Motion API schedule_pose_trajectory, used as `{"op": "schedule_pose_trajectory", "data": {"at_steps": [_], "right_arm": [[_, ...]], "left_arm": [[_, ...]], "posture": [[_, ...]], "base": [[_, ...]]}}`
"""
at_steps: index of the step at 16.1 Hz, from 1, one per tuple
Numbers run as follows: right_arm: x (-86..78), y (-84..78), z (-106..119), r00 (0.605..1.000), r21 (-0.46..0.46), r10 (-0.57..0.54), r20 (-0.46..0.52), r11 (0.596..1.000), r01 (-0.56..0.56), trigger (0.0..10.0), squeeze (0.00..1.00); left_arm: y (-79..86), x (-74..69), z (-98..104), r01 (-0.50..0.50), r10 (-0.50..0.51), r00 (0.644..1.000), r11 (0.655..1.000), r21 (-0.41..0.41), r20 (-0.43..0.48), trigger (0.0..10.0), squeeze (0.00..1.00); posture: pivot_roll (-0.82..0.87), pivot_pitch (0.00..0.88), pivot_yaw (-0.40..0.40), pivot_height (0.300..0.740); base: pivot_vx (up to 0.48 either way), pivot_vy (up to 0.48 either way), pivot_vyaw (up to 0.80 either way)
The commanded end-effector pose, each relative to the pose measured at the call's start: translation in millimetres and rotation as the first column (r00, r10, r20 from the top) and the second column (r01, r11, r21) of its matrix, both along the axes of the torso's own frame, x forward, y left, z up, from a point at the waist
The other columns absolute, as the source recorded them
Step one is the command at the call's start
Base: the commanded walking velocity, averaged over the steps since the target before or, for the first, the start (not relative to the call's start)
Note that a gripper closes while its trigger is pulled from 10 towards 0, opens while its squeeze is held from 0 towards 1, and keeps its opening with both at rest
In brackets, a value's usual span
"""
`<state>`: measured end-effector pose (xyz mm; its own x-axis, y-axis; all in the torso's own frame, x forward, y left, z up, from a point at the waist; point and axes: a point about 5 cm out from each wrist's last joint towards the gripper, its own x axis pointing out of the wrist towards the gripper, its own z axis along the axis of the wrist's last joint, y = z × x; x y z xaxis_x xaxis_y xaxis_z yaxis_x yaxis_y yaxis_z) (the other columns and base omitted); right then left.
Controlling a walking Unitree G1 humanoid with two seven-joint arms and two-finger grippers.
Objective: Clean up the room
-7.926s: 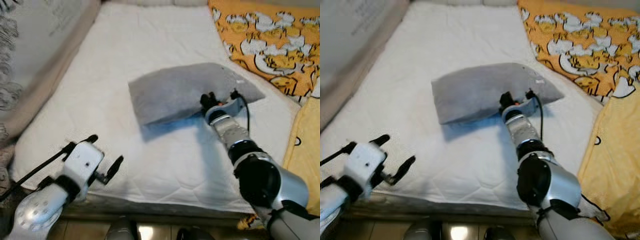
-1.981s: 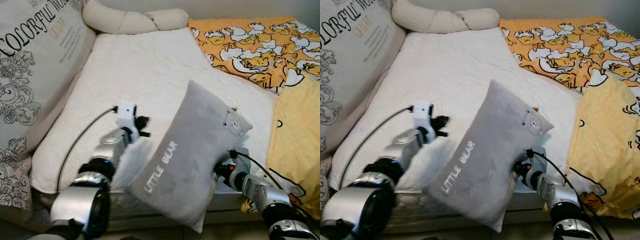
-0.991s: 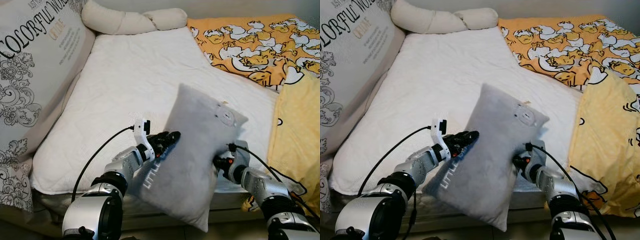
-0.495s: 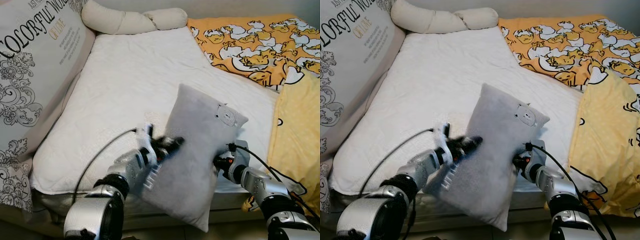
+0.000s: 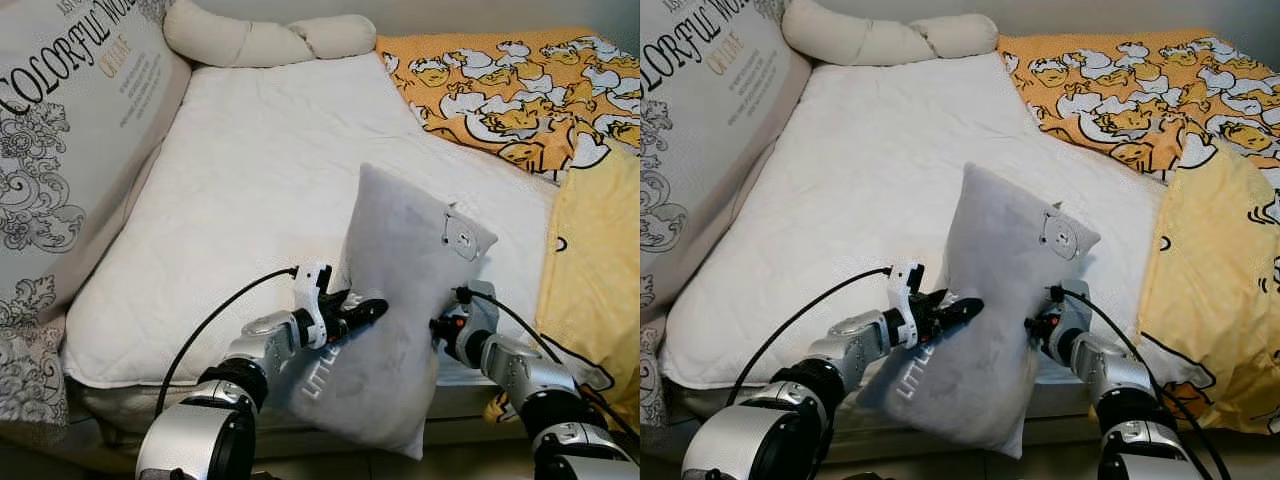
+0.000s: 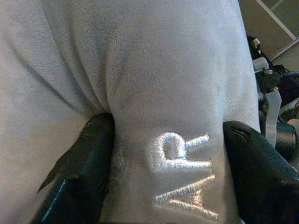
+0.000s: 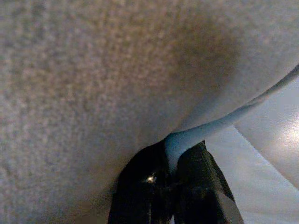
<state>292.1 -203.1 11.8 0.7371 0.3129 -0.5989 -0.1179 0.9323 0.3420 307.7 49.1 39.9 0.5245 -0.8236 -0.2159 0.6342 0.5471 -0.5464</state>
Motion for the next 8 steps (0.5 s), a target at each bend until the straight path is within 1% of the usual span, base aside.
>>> {"op": "schedule_pose_trajectory", "data": {"at_steps": [1,3,4,5,6,8], "right_arm": [[11.7,13.5,11,0.997,0.031,0.047,0.056,0.998,-0.049,0.0,0.0],[13.7,16.4,14,0.996,0.042,0.051,0.072,0.998,-0.054,0.0,0.0],[16.6,20.2,17,0.995,0.058,0.054,0.089,0.997,-0.06,0.0,0.0],[18.5,22.8,20,0.993,0.068,0.057,0.101,0.996,-0.064,0.0,0.0],[21.4,27.3,24,0.991,0.083,0.064,0.118,0.994,-0.074,0.0,0.0],[29.0,39.3,34,0.984,0.114,0.081,0.16,0.988,-0.1,0.0,0.0]], "left_arm": [[-7.3,-1.4,1,0.024,-0.024,1.0,1.0,-0.002,-0.014,0.0,0.0],[-6.6,-0.9,0,0.009,-0.009,0.999,1.0,0.001,-0.038,0.0,0.0],[-6.1,-4.4,-3,0.067,-0.066,0.996,0.998,0.016,-0.066,0.0,0.0],[-5.5,-5.9,-4,0.092,-0.089,0.994,0.995,0.029,-0.07,0.0,0.0],[-4.7,-5.9,-3,0.105,-0.103,0.993,0.994,0.03,-0.056,0.0,0.0],[-0.7,-0.9,3,0.091,-0.091,0.995,0.996,0.006,-0.029,0.0,0.0]], "posture": [[-0.12,0.0,0.071,0.74],[-0.12,0.0,0.075,0.74],[-0.12,0.0,0.077,0.74],[-0.11,0.0,0.075,0.74],[-0.11,0.0,0.075,0.74],[-0.1,0.0,0.077,0.74]], "base": [[0.0,0.0,0.0],[0.0,0.0,0.0],[0.0,0.0,0.0],[0.0,0.0,0.0],[0.0,0.0,0.0],[0.0,0.0,0.0]]}}
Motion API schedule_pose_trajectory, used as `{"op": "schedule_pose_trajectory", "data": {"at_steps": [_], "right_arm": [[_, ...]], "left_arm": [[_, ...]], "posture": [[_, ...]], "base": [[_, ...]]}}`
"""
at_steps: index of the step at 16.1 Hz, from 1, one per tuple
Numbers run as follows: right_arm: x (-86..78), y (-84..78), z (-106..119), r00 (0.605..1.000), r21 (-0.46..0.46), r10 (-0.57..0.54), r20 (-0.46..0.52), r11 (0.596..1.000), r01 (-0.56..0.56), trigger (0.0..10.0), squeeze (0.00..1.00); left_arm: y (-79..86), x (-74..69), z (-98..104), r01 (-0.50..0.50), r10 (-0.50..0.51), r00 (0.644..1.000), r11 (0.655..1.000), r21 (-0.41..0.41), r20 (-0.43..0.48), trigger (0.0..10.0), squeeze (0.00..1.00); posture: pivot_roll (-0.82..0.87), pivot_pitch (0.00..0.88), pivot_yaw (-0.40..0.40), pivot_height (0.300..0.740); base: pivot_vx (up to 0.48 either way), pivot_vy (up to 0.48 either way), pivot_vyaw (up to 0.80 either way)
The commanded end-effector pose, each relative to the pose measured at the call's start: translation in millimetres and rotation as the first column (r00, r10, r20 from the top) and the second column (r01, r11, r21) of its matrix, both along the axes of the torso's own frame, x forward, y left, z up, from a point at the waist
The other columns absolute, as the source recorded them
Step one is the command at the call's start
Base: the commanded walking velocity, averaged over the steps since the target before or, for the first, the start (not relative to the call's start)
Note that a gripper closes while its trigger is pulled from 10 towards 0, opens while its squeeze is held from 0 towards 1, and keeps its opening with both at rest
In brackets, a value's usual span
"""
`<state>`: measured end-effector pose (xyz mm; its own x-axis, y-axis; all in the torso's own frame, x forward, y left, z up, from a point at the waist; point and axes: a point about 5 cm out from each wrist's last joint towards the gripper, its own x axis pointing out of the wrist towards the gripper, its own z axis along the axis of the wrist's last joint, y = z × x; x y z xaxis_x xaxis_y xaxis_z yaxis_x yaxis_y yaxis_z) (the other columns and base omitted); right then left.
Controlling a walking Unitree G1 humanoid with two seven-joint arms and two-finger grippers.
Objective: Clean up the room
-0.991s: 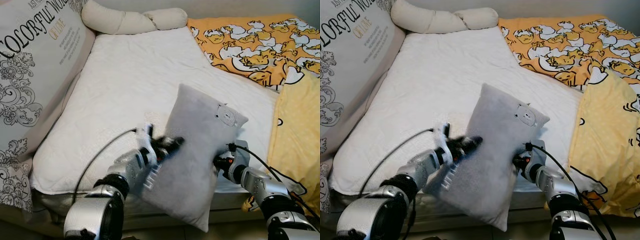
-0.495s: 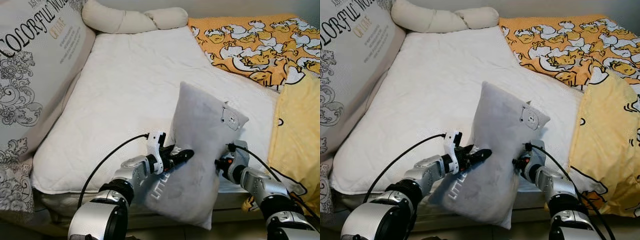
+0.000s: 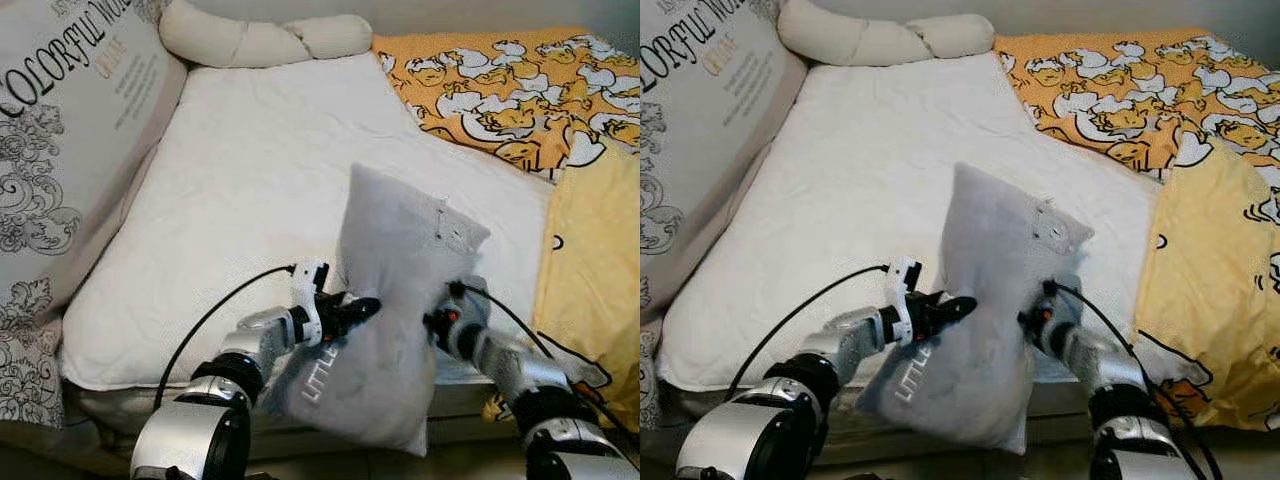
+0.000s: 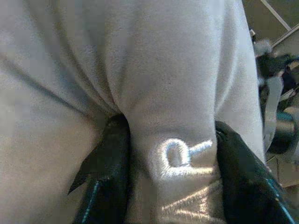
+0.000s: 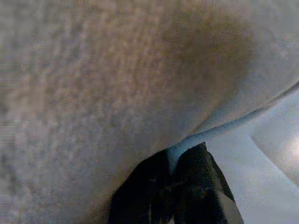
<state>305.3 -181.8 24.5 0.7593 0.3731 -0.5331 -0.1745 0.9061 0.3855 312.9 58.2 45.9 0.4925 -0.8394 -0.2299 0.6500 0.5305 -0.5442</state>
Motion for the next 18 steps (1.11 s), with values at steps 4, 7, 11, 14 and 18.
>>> {"op": "schedule_pose_trajectory", "data": {"at_steps": [4,7,11,14,18], "right_arm": [[32.2,46.9,48,0.977,0.142,0.088,0.193,0.983,-0.117,0.0,0.0],[36.8,59.9,53,0.974,0.16,0.076,0.214,0.981,-0.112,0.0,0.0],[32.7,64.5,47,0.978,0.194,0.039,0.207,0.978,-0.08,0.0,0.0],[30.3,67.2,44,0.978,0.217,0.01,0.211,0.974,-0.056,0.0,0.0],[28.4,63.0,43,0.977,0.22,-0.022,0.213,0.975,-0.026,0.0,0.0]], "left_arm": [[14.0,19.3,28,-0.035,0.039,0.996,0.998,-0.042,0.086,0.0,0.0],[42.5,35.6,51,-0.131,0.125,0.973,0.991,0.016,0.193,0.0,0.0],[53.4,40.3,61,-0.225,0.221,0.964,0.974,0.009,0.149,0.0,0.0],[57.5,42.7,60,-0.331,0.323,0.936,0.943,0.038,0.14,0.0,0.0],[54.0,37.6,57,-0.326,0.306,0.936,0.94,0.101,0.176,0.0,0.0]], "posture": [[-0.09,0.0,0.086,0.74],[-0.07,0.0,0.095,0.74],[-0.05,0.0,0.114,0.74],[-0.06,0.0,0.133,0.74],[-0.06,0.0,0.123,0.74]], "base": [[0.0,0.0,0.0],[0.0,0.0,0.0],[0.0,0.0,0.0],[0.0,0.0,0.0],[0.0,0.0,0.0]]}}
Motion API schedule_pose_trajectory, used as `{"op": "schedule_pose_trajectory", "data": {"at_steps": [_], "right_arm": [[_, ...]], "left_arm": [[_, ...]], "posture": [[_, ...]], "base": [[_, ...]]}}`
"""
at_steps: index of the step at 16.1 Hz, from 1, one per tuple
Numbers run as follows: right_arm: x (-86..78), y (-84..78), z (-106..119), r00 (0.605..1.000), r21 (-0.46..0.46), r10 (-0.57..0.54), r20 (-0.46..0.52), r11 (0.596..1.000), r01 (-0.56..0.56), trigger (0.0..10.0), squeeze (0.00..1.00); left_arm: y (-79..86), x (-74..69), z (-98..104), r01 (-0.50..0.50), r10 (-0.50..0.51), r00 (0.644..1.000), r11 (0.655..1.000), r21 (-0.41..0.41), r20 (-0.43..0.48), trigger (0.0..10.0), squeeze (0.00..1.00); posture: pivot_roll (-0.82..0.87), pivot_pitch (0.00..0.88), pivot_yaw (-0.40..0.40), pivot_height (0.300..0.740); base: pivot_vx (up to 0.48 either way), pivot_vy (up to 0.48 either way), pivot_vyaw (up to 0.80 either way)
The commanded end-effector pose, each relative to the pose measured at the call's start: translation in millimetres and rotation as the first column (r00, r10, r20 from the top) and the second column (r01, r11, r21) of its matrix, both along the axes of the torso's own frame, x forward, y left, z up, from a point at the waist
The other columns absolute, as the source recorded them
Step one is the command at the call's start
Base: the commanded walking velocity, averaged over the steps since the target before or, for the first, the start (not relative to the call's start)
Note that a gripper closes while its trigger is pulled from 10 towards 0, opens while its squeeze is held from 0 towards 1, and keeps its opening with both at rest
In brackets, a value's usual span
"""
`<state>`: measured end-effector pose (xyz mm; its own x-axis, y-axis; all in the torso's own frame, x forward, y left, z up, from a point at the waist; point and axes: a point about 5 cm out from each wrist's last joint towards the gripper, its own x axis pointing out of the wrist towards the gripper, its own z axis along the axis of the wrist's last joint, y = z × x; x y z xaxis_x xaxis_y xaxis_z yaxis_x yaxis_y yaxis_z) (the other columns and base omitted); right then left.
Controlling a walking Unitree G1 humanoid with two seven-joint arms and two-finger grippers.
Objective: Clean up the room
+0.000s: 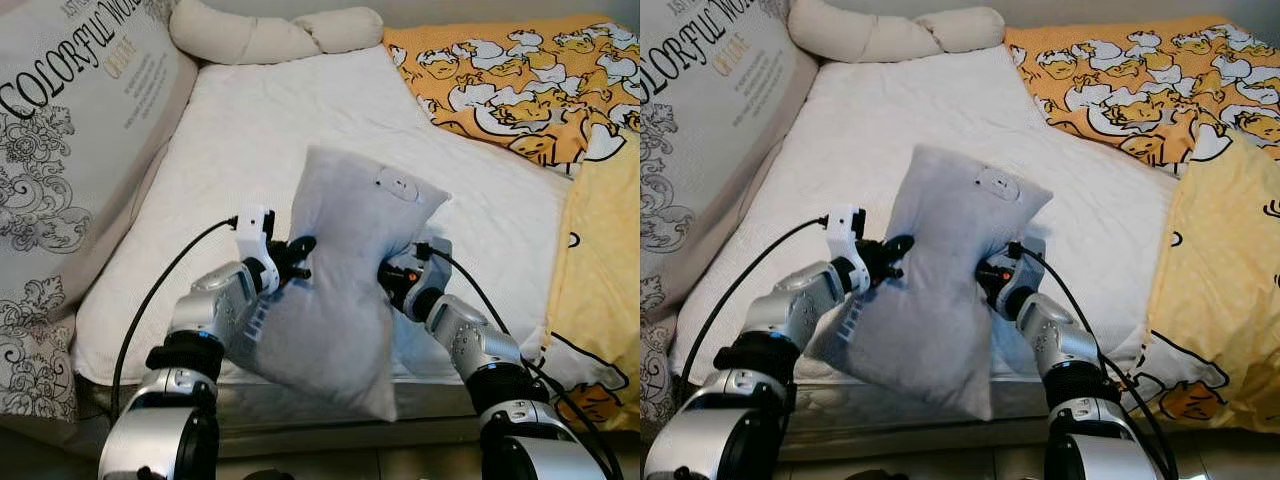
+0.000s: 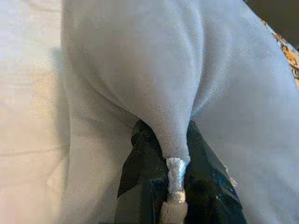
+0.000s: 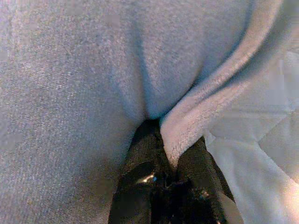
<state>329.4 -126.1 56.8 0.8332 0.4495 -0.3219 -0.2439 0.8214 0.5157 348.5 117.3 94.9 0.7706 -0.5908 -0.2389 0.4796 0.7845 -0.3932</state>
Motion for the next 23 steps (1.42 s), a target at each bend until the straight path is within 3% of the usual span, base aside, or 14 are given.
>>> {"op": "schedule_pose_trajectory", "data": {"at_steps": [1,2,3,4,7,8,9,11,13,15,16,18,20,23], "right_arm": [[4.2,6.5,10,0.999,0.025,-0.002,0.051,1.0,0.001,0.7,0.0],[4.2,5.5,9,0.999,0.008,-0.011,0.047,1.0,0.011,9.5,0.0],[4.5,5.2,10,0.998,0.025,-0.015,0.066,1.0,0.013,10.0,0.38],[5.8,1.6,12,0.995,0.032,-0.048,0.091,0.998,0.045,10.0,1.0],[2.6,-22.6,17,0.969,-0.014,-0.163,0.186,0.986,0.168,10.0,1.0],[-7.6,-32.3,18,0.948,-0.1,-0.164,0.272,0.975,0.197,10.0,1.0],[-17.4,-37.9,20,0.936,-0.095,-0.185,0.299,0.97,0.222,10.0,1.0],[-28.3,-42.9,23,0.92,-0.075,-0.217,0.327,0.964,0.254,10.0,1.0],[-43.8,-43.2,29,0.886,-0.144,-0.277,0.371,0.926,0.349,10.0,1.0],[-49.0,-30.9,37,0.882,-0.139,-0.253,0.398,0.933,0.33,10.0,1.0],[-51.1,-25.9,40,0.88,-0.167,-0.235,0.413,0.93,0.327,10.0,1.0],[-55.6,-23.3,45,0.868,-0.167,-0.247,0.431,0.923,0.346,10.0,1.0],[-62.3,-26.5,36,0.875,-0.205,-0.317,0.367,0.89,0.408,10.0,1.0],[-61.4,-24.1,34,0.878,-0.21,-0.334,0.344,0.883,0.419,10.0,1.0]], "left_arm": [[-5.7,1.9,9,0.021,-0.022,0.999,1.0,0.016,0.038,0.0,0.0],[-5.0,2.5,9,0.006,-0.007,0.999,1.0,0.028,0.048,0.0,0.0],[-3.1,3.3,10,-0.012,0.009,0.998,0.999,0.051,0.058,0.0,0.0],[1.1,5.0,11,-0.045,0.038,0.996,0.995,0.09,0.081,0.0,0.0],[20.2,12.1,28,-0.159,0.113,0.967,0.968,0.194,0.226,0.0,0.0],[29.8,13.8,35,-0.215,0.142,0.946,0.948,0.236,0.292,0.0,0.0],[36.4,14.0,37,-0.244,0.153,0.934,0.933,0.265,0.322,0.0,0.0],[39.7,13.4,36,-0.259,0.162,0.93,0.926,0.276,0.33,0.0,0.0],[37.1,7.1,22,-0.258,0.161,0.935,0.921,0.293,0.316,0.5,0.0],[36.1,1.9,14,-0.294,0.179,0.925,0.896,0.333,0.334,10.0,0.0],[33.3,-2.3,10,-0.251,0.137,0.939,0.899,0.358,0.315,10.0,0.0],[35.3,-7.3,15,-0.278,0.123,0.915,0.882,0.382,0.384,10.0,0.0],[38.7,-14.9,23,-0.32,0.153,0.885,0.886,0.335,0.441,10.0,0.0],[37.3,-23.9,23,-0.325,0.154,0.883,0.882,0.342,0.443,10.0,0.0]], "posture": [[-0.06,0.0,0.121,0.74],[-0.05,0.0,0.117,0.74],[-0.05,0.0,0.112,0.74],[-0.05,0.0,0.106,0.74],[-0.04,0.0,0.092,0.74],[-0.04,0.0,0.09,0.74],[-0.05,0.0,0.091,0.74],[-0.05,0.0,0.091,0.74],[-0.05,0.0,0.1,0.74],[-0.06,0.0,0.102,0.74],[-0.06,0.0,0.1,0.74],[-0.07,0.0,0.093,0.74],[-0.08,0.0,0.095,0.74],[-0.05,0.0,0.076,0.74]], "base": [[0.0,0.0,0.0],[0.0,0.0,0.0],[0.0,0.0,0.0],[0.0,0.0,0.0],[0.0,0.0,0.0],[0.0,0.0,0.0],[0.0,0.0,0.0],[0.0,0.0,0.0],[0.0,0.0,0.0],[0.0,0.0,0.0],[0.0,0.0,0.0],[0.0,0.0,0.0],[0.0,0.186,0.0],[0.0,0.395,0.0]]}}
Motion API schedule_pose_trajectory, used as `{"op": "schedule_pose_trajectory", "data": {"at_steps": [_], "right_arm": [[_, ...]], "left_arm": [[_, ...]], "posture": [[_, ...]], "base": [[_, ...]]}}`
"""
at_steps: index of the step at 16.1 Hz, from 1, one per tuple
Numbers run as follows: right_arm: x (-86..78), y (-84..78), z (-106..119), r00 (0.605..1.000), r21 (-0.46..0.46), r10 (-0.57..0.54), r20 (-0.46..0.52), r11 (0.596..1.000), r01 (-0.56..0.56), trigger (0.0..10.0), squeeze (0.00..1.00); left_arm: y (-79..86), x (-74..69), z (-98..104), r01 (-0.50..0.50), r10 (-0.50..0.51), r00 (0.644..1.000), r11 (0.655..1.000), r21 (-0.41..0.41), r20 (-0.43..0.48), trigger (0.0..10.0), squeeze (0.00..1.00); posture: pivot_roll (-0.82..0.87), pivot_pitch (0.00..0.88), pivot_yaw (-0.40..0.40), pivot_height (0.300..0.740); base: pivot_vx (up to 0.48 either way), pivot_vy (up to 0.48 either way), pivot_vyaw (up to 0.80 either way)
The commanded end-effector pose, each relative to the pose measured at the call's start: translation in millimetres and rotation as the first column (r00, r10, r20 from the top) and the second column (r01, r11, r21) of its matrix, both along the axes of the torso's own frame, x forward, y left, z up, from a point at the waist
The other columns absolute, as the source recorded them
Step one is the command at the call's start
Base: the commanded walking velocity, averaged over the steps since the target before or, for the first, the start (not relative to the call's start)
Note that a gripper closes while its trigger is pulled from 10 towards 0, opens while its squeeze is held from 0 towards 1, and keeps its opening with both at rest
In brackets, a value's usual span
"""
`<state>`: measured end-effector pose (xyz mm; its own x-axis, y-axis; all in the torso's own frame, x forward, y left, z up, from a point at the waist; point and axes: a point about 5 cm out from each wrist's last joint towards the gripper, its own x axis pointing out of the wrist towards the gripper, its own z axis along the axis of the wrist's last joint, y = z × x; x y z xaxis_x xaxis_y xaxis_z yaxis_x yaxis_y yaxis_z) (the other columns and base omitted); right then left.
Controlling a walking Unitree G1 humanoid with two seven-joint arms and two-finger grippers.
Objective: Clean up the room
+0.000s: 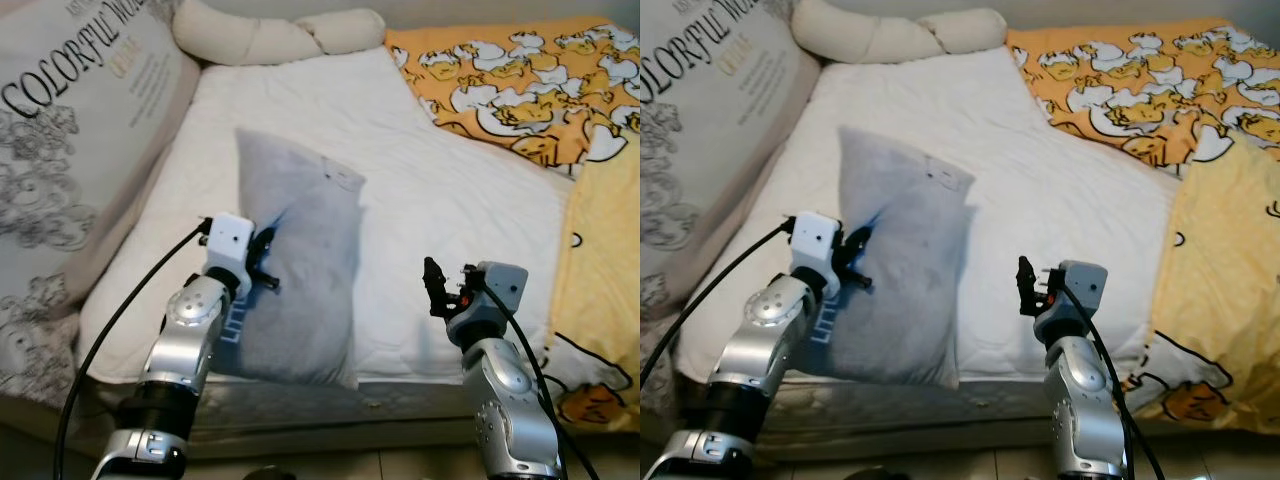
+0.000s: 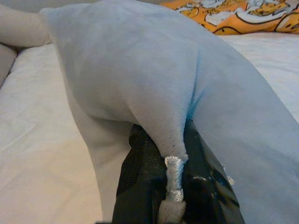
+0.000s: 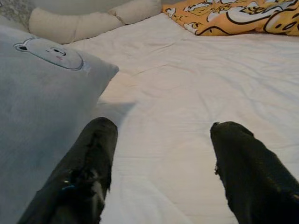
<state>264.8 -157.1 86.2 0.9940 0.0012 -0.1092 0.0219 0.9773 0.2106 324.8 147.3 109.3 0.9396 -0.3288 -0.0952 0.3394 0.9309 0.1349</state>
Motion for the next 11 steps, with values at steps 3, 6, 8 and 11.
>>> {"op": "schedule_pose_trajectory", "data": {"at_steps": [3,6,8,11], "right_arm": [[7.5,10.3,3.7,1.0,-0.007,0.014,-0.014,1.0,-0.014,10.0,0.36],[11.6,12.3,-0.5,0.998,0.004,-0.013,-0.058,1.0,0.013,10.0,0.0],[12.1,15.1,-0.3,0.997,-0.016,0.008,-0.07,1.0,-0.009,10.0,0.0],[11.9,16.9,-1.8,0.995,0.002,0.012,-0.096,1.0,-0.012,10.0,0.0]], "left_arm": [[7.6,-2.5,9.2,-0.05,0.05,0.998,0.999,0.011,0.047,10.0,0.0],[8.1,-3.2,11.0,-0.046,0.045,0.998,0.999,0.029,0.051,10.0,0.0],[8.6,-3.4,12.2,-0.05,0.049,0.998,0.998,0.025,0.049,10.0,0.0],[8.3,-3.7,11.3,-0.054,0.054,0.998,0.998,0.018,0.041,10.0,0.0]], "posture": [[-0.05,0.0,0.068,0.74],[-0.04,0.0,0.065,0.74],[-0.04,0.0,0.068,0.74],[-0.05,0.0,0.074,0.74]], "base": [[0.0,0.398,0.0],[0.0,0.393,0.0],[0.0,0.384,0.0],[0.0,0.385,0.0]]}}
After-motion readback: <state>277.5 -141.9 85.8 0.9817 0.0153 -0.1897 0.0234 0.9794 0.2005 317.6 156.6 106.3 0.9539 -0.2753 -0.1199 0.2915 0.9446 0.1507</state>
